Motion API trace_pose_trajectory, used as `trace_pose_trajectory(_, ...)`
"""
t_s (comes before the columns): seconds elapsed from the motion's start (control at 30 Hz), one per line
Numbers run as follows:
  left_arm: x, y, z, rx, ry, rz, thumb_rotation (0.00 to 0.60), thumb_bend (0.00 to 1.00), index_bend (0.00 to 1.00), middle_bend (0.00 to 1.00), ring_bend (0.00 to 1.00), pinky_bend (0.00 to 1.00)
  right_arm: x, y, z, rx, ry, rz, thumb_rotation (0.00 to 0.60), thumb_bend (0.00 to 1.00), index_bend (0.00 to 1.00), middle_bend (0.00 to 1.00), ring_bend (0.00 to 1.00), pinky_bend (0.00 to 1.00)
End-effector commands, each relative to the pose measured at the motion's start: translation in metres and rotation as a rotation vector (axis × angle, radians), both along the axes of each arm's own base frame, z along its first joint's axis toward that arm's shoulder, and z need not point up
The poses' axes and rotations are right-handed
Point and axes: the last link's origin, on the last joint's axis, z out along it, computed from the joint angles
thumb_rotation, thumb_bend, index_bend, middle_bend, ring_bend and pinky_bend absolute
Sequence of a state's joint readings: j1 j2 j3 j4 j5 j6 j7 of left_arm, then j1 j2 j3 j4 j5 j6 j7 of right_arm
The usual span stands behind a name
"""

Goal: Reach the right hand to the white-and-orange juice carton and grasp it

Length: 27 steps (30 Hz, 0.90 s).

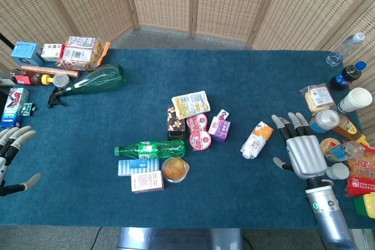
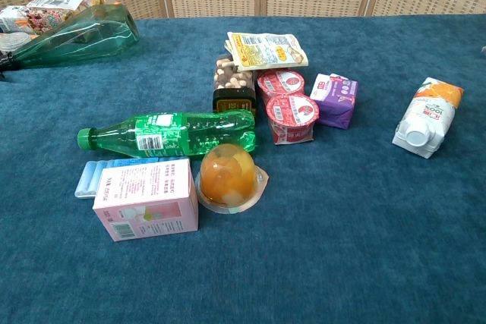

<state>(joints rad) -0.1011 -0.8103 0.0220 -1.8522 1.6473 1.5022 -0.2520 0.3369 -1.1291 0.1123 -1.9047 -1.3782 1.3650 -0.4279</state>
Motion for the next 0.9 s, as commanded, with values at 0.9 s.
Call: trace_pose_trajectory(0.9, 0.008, 0.000, 0.007, 0.001, -0.007, -0.020, 0.600, 0.27, 0.12, 0.12, 0.00, 0.00, 0.016, -0.043, -0.040, 0.325, 0.095, 0.150, 0.600, 0.17, 0.00, 0.05, 0.00, 0.00)
